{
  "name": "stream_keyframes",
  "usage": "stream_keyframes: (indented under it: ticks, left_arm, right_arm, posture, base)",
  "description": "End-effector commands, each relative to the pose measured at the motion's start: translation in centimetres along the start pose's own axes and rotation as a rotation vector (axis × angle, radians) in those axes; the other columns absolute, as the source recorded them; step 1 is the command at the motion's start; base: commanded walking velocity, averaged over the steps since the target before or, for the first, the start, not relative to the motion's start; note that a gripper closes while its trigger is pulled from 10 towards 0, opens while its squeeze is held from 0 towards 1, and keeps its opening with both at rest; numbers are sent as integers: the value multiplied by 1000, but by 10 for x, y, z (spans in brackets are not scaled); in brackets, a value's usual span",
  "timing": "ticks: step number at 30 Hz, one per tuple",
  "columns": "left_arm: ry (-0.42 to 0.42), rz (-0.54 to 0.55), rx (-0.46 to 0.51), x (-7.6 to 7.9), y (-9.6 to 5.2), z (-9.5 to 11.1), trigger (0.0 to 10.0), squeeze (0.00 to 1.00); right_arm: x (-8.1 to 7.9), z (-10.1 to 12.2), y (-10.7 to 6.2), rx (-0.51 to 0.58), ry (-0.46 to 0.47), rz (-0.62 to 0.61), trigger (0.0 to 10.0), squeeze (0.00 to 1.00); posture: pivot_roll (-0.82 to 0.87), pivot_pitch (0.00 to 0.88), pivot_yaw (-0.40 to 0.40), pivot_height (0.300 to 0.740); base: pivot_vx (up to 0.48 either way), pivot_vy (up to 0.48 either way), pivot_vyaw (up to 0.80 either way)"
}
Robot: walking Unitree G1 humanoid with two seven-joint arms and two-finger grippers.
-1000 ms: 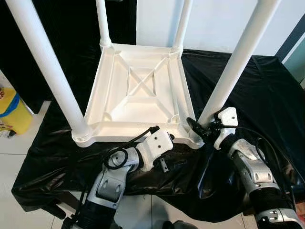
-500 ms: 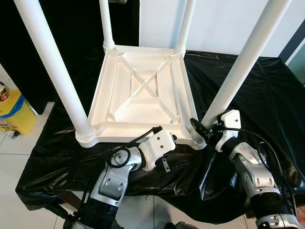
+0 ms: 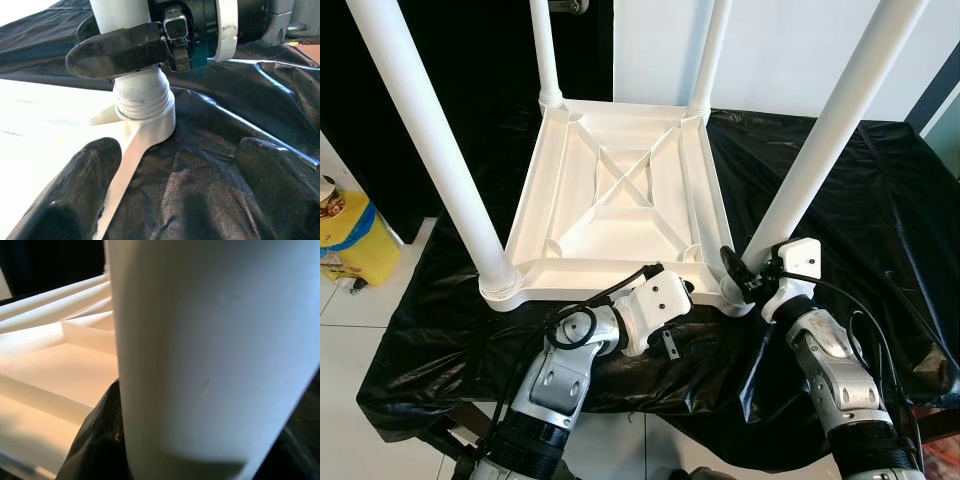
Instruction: Building children table
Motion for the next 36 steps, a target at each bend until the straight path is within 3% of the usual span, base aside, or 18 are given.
stream_keyframes:
  ticks: [1,9,15,21,22,23,24,25,26,36]
  left_arm:
    - [10,139,-29,-15,0,-4,10000,0]
    - [14,146,-34,-18,-2,-6,10000,0]
    - [16,148,-35,-19,-3,-6,10000,0]
    - [18,147,-36,-20,-3,-6,10000,0]
    - [18,147,-36,-20,-3,-6,10000,0]
    - [18,147,-36,-20,-3,-6,10000,0]
    - [19,147,-37,-21,-4,-6,10000,0]
    - [19,147,-37,-21,-4,-6,10000,0]
    - [19,147,-37,-21,-4,-6,10000,0]
    - [16,150,-39,-22,-5,-7,10000,0]
  right_arm:
    - [3,-12,-7,-36,12,-79,10000,0]
    - [1,-18,-13,-26,35,-268,10000,0]
    - [-16,-19,-12,-25,31,-246,10000,0]
    - [-17,-16,-12,-15,21,-248,10000,0]
    - [-17,-15,-12,-9,20,-249,10000,157]
    - [-17,-15,-12,-9,20,-249,10000,157]
    - [-17,-13,-11,-4,23,-241,10000,902]
    - [-17,-13,-11,-4,23,-241,10000,902]
    - [-18,-12,-11,2,21,-231,10000,1000]
    - [-12,-2,-14,26,10,-137,10000,1000]
  posture:
    - [37,20,-83,740]
    - [39,22,-86,740]
    - [40,26,-83,740]
    - [38,33,-80,740]
    - [39,34,-79,740]
    - [39,34,-79,740]
    - [39,37,-79,740]
    - [39,37,-79,740]
    - [38,39,-79,740]
    - [35,49,-73,740]
  base:
    - [0,0,0]
    - [0,0,0]
    - [0,0,0]
    - [0,0,0]
    - [0,0,0]
    - [0,0,0]
    - [0,0,0]
    - [0,0,0]
    - [0,0,0]
    - [0,0,0]
Point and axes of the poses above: a point about 5 cm out from each wrist's last joint towards the gripper, its own y axis pointing out of the wrist towards the gripper, its own z axis along the axis of the wrist's last joint, x = y × z, the point moved 5 cm from there along y, pointing out of the wrist towards the gripper, and after that the axes turned 10 degrees about y, right-handed, at the moved point
